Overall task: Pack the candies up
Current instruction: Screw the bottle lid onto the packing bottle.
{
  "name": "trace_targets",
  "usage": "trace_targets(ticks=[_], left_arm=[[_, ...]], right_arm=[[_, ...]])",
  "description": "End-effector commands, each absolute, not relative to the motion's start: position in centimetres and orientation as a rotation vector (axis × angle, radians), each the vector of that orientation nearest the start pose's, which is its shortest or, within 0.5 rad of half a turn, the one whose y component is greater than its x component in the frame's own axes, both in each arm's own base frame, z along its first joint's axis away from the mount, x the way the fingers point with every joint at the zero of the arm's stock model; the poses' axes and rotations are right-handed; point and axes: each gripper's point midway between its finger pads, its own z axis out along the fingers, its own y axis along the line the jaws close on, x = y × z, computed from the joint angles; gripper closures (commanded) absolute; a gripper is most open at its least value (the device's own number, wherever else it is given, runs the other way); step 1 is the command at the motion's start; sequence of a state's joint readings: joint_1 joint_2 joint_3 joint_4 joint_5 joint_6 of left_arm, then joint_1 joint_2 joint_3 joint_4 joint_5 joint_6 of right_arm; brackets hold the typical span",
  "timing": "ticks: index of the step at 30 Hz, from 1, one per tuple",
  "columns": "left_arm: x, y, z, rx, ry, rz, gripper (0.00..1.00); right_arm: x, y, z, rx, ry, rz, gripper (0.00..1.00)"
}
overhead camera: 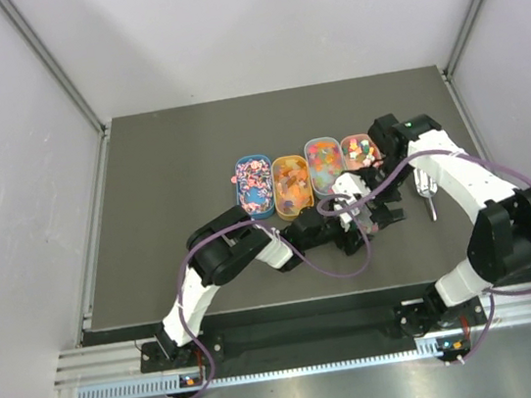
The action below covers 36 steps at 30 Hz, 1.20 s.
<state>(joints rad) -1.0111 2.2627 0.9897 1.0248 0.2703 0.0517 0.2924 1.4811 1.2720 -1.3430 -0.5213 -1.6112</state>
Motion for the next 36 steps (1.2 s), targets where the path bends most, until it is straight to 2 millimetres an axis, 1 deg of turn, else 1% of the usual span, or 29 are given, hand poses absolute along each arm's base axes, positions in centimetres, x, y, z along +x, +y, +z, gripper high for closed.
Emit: trace_targets(ticks=[1, 7, 10, 15, 16, 18, 21, 22, 23, 24, 25, 27, 28, 31, 33, 36], left_arm=[[11.7, -27.3, -21.8, 1.509, 2.629, -0.484, 1.00], [11.4, -27.3, -21.9, 1.523, 2.630, -0.488, 1.00], [11.3, -27.4, -21.8, 1.528, 2.625, -0.487, 1.00], [11.1, -27.3, -21.9, 1.537, 2.628, -0.486, 1.00], [11.1, -27.3, -22.0, 1.535, 2.631, -0.485, 1.00], [11.0, -27.2, -22.0, 1.538, 2.631, -0.482, 1.00], [10.9, -27.2, -22.0, 1.541, 2.632, -0.485, 1.00], [11.0, -27.4, -22.0, 1.540, 2.627, -0.488, 1.00], [11.1, -27.4, -22.0, 1.538, 2.625, -0.485, 1.00], [11.0, -27.4, -22.0, 1.540, 2.623, -0.486, 1.00], [11.0, -27.4, -22.0, 1.542, 2.622, -0.488, 1.00], [11.0, -27.5, -22.0, 1.542, 2.626, -0.488, 1.00], [10.9, -27.4, -22.1, 1.543, 2.630, -0.488, 1.00], [10.9, -27.5, -21.9, 1.542, 2.626, -0.493, 1.00], [11.0, -27.5, -21.9, 1.541, 2.623, -0.495, 1.00], [10.9, -27.7, -21.9, 1.544, 2.620, -0.503, 1.00]], right_arm=[[21.0, 11.8, 14.0, -2.291, 1.631, 0.693, 0.00], [21.9, 12.0, 13.8, -2.288, 1.616, 0.688, 0.00], [22.1, 11.8, 14.0, -2.305, 1.601, 0.667, 0.00], [22.0, 11.4, 14.9, -2.312, 1.578, 0.619, 0.00], [22.1, 11.4, 15.4, -2.309, 1.564, 0.588, 0.00], [22.4, 11.4, 16.0, -2.299, 1.555, 0.564, 0.00], [23.1, 11.3, 17.0, -2.244, 1.550, 0.540, 0.00], [24.1, 11.1, 17.4, -2.173, 1.584, 0.545, 0.00], [24.7, 10.9, 17.4, -2.135, 1.617, 0.548, 0.00], [25.1, 10.7, 17.2, -2.102, 1.662, 0.564, 0.00], [26.0, 10.4, 17.0, -2.067, 1.704, 0.589, 0.00], [26.5, 10.1, 16.7, -2.028, 1.777, 0.634, 0.00], [26.8, 9.9, 16.5, -2.031, 1.781, 0.636, 0.00], [27.0, 9.8, 16.2, -2.095, 1.714, 0.612, 0.00], [27.3, 9.9, 16.0, -2.091, 1.739, 0.614, 0.00], [28.0, 10.0, 15.2, -2.079, 1.784, 0.648, 0.01]])
